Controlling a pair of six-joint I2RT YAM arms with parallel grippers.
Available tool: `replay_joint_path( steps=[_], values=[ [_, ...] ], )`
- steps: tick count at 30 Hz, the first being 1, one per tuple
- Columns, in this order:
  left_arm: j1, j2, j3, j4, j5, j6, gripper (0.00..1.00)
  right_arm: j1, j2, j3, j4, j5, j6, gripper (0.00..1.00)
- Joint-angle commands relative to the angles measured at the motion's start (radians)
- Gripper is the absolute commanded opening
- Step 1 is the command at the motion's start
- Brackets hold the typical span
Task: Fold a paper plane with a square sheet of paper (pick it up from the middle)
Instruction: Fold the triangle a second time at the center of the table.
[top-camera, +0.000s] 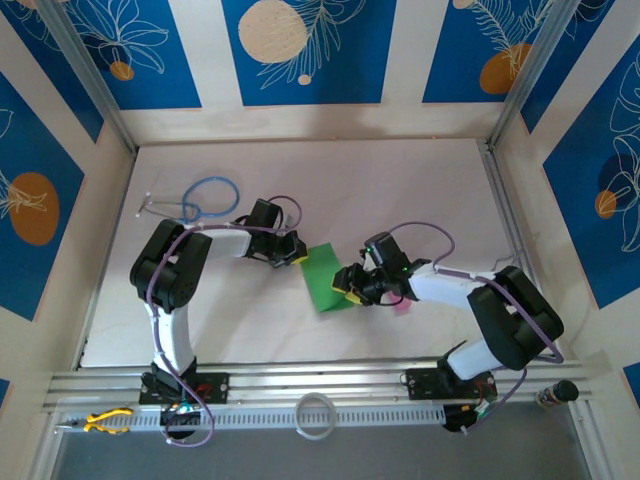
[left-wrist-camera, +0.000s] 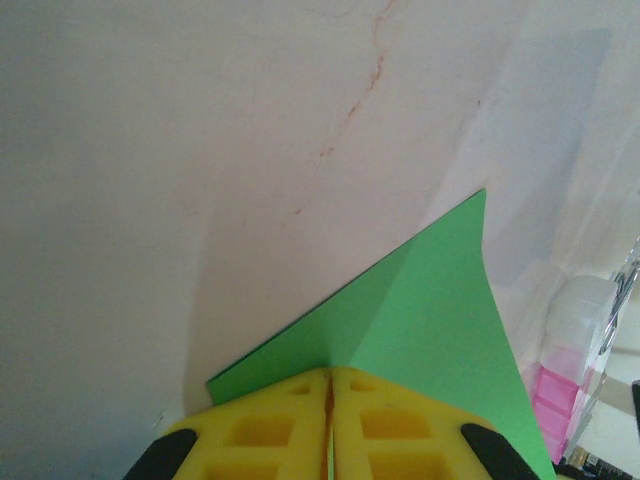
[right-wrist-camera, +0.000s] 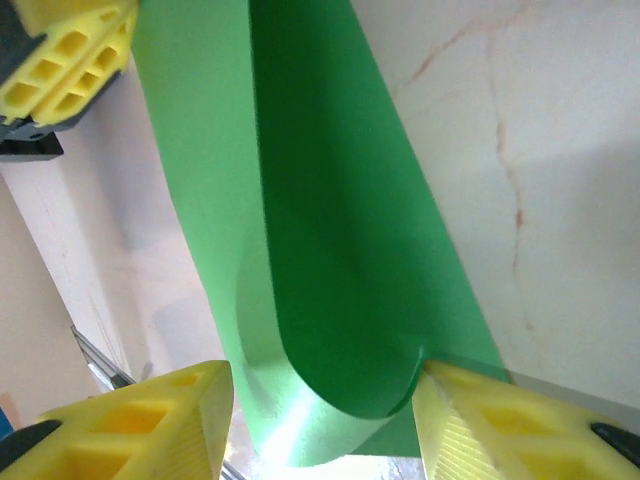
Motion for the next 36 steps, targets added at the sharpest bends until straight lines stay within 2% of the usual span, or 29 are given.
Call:
replay_joint_path(
  steps=[1,7,20,29,36],
  values=[
    [0.005,0.053,-0.008,-0.061,-0.049,0.016,0.11,-0.027,0.006,0.040,0.003,-0.076,-0.101,0.54],
    [0.004,0.058,-0.007,-0.058,-0.046,0.016,0.11,-0.062,0.046,0.074,0.037,-0.180,-0.173,0.54],
    [0.004,0.059,0.000,-0.058,-0.038,0.016,0.11,-0.113,0.127,0.135,-0.012,-0.328,-0.335,0.51],
    [0.004,0.057,-0.002,-0.057,-0.037,0.016,0.11,-0.140,0.172,0.157,-0.048,-0.369,-0.402,0.48],
    [0.003,0.056,-0.001,-0.058,-0.035,0.014,0.11,-0.154,0.191,0.169,-0.063,-0.425,-0.457,0.42]
  ],
)
